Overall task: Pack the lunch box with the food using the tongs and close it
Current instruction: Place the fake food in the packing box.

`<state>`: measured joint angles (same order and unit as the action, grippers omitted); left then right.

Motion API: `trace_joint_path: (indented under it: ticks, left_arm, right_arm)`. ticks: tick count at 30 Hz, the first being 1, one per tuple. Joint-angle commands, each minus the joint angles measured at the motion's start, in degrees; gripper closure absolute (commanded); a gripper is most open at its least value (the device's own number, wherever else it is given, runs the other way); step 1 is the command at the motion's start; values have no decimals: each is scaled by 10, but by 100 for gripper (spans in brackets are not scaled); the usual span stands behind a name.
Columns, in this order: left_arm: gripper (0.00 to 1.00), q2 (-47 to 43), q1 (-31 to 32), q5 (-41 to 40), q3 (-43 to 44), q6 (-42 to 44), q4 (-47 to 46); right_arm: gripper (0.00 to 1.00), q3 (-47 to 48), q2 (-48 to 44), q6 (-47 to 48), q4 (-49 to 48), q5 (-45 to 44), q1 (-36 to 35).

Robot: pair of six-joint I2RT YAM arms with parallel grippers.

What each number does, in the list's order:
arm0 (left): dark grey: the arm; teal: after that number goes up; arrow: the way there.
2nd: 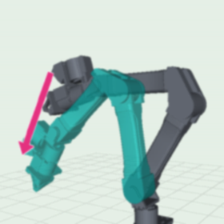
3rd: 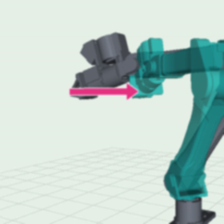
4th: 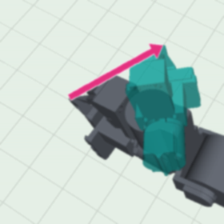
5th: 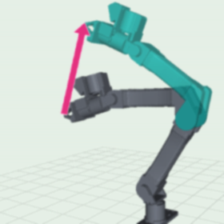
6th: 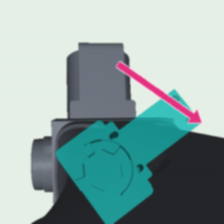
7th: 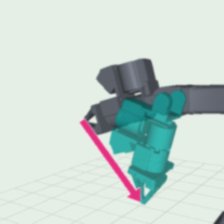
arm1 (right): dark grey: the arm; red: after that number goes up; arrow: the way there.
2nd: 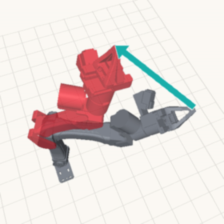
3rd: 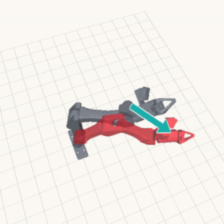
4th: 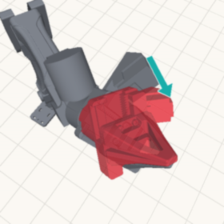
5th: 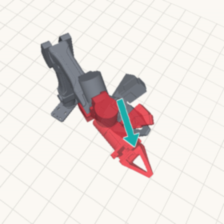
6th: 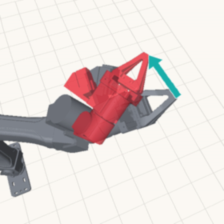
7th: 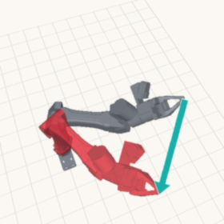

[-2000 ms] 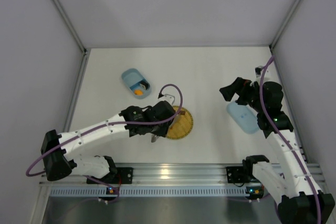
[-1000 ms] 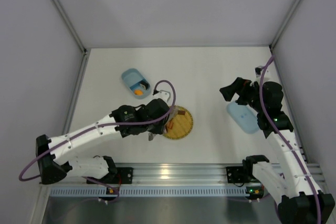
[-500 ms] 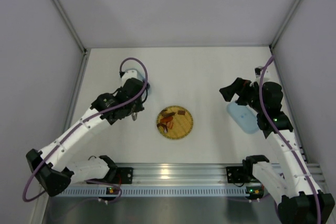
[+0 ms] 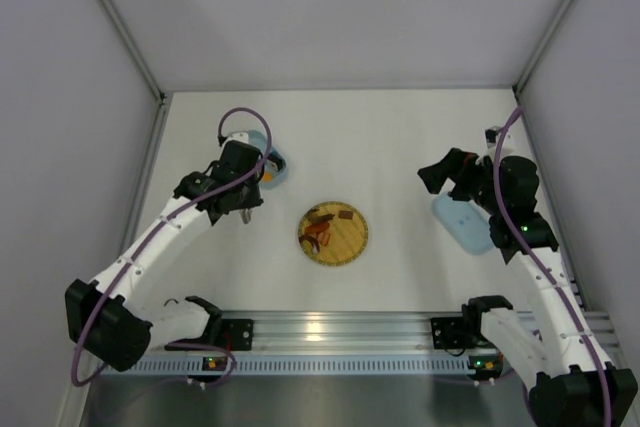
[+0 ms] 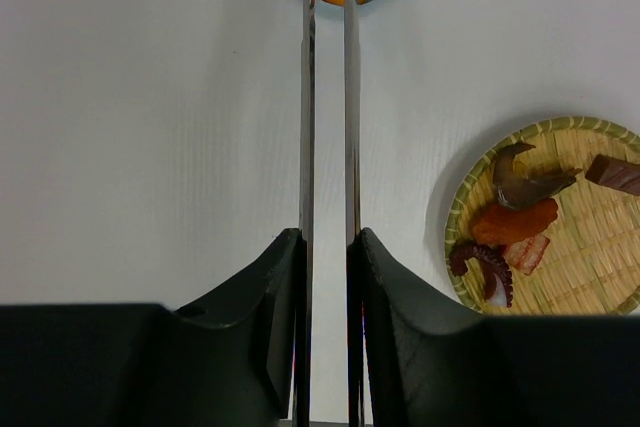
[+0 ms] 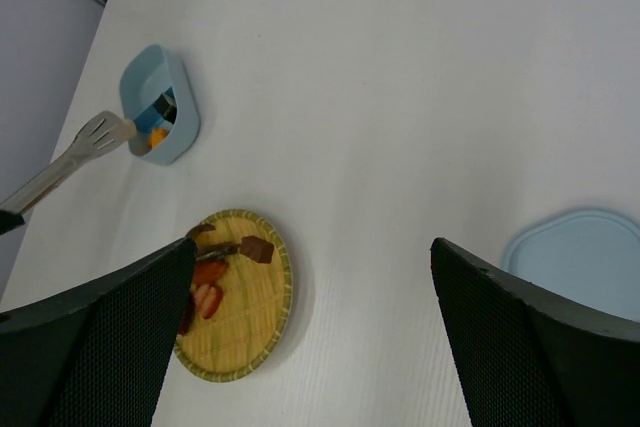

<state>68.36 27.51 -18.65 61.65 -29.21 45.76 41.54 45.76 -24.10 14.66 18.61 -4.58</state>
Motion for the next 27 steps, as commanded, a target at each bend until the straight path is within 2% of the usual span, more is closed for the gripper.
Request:
trace_joint_path:
  ticks: [1,7,18,25,27]
  left_arm:
    - [69,-3,-4,23,-4,24,-60]
    - [68,12,-5,13,0,24,-61]
    - [53,20,-14,13,-2,24,-64]
    - [53,11,-15,28,4,31,-65]
    - [54,3,-15,56,8,39,-67]
  right_arm:
    - [1,4,-2,5,-21,7,8]
    - [1,5,-1,7,-21,6,9]
    - [0,2,-2,9,-21,5,10]
    - [0,2,-2,8,-20,4,9]
    - [1,3,-2,9,-20,4,9]
